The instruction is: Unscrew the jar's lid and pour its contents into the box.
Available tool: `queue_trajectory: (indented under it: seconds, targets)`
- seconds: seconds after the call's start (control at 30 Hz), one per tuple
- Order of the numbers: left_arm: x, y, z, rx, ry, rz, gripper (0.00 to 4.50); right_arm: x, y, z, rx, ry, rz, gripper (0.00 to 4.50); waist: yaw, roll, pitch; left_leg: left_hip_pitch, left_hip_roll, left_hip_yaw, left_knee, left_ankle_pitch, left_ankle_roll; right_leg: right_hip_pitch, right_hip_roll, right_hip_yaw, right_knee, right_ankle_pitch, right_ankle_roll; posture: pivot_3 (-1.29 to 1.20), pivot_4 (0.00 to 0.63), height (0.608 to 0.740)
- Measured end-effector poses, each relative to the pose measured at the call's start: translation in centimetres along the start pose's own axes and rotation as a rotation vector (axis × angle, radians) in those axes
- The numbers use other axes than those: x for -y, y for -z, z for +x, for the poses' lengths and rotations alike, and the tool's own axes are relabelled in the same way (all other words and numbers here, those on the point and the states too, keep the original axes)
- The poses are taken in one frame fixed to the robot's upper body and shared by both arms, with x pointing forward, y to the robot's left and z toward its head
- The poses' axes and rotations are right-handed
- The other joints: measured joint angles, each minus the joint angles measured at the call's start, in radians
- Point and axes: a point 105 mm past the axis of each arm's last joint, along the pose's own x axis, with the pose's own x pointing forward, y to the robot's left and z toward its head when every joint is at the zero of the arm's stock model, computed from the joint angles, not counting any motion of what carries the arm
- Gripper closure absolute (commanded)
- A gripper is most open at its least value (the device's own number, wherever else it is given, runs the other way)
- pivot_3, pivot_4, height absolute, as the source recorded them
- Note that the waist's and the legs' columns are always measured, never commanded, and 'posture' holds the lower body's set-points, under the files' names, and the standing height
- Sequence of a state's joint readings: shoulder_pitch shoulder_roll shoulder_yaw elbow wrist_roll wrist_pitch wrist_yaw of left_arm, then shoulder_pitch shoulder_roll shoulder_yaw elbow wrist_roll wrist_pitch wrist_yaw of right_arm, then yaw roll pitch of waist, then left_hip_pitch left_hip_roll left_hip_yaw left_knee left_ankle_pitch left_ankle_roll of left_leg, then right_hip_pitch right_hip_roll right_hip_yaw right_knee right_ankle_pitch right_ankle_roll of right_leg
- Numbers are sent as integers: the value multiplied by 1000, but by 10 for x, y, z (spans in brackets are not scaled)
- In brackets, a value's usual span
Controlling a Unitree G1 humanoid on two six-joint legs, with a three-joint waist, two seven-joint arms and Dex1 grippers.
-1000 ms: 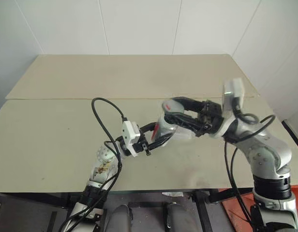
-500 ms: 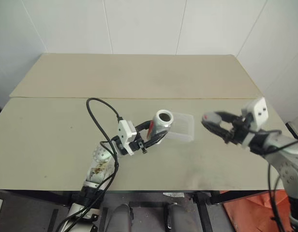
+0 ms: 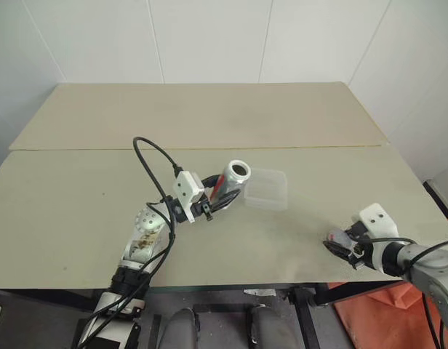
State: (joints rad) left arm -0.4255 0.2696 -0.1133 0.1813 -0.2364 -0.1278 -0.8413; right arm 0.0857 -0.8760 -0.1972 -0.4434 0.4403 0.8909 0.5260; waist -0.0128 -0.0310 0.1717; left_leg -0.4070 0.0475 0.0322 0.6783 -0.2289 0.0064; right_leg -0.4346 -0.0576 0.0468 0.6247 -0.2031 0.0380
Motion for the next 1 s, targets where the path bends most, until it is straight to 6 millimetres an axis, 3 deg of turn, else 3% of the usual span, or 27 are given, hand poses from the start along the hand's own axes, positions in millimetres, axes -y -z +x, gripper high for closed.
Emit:
queue_trajectory:
  seconds: [0.17,0.3,0.37,0.47,0.53,0.7,0.83,1.0]
  targets:
    - [-7,-3,5,-7,-1,23,2410,-2,-19,-6,47,-4,-60,59,0,0,0,-1,0,0,0,0,0,-1,0,0,0,1,2,0,150,740]
    - [-21,-2,14,-51,-2,82,2410,-3,-76,-24,317,38,-237,59,1,0,0,0,0,-1,0,0,0,-1,0,-1,0,1,2,0,150,740]
    - [-28,-2,21,-71,-1,102,2410,-12,-95,-33,433,18,-285,59,1,0,0,-1,0,-1,0,0,0,0,0,-1,0,1,2,0,150,740]
    - [-38,-3,37,-116,24,188,2410,-17,-99,-33,468,5,-302,59,10,0,0,-2,-1,-1,0,0,0,-1,0,-1,-1,1,2,0,150,740]
    - [-51,-5,57,-184,34,383,2410,-21,-98,-33,482,-9,-280,59,21,-2,1,-4,-2,-1,1,0,0,-1,-1,-1,-3,2,3,0,150,740]
    - [-71,-37,94,-237,83,1012,2410,-28,-89,-30,473,-32,-252,59,27,-2,1,-9,-3,-2,-1,0,0,-1,-1,-1,-13,5,8,0,150,740]
    - [-64,-47,118,-221,195,1507,2410,-32,-86,-31,477,-29,-241,59,28,-2,1,-16,-6,-2,0,-1,1,-4,-4,-1,-16,7,9,0,150,740]
    - [-46,-46,130,-49,368,1981,2410,-37,-79,-33,465,-10,-231,59,32,-3,2,-17,-6,-2,-1,-3,-1,-7,-4,-1,-16,5,12,0,150,740]
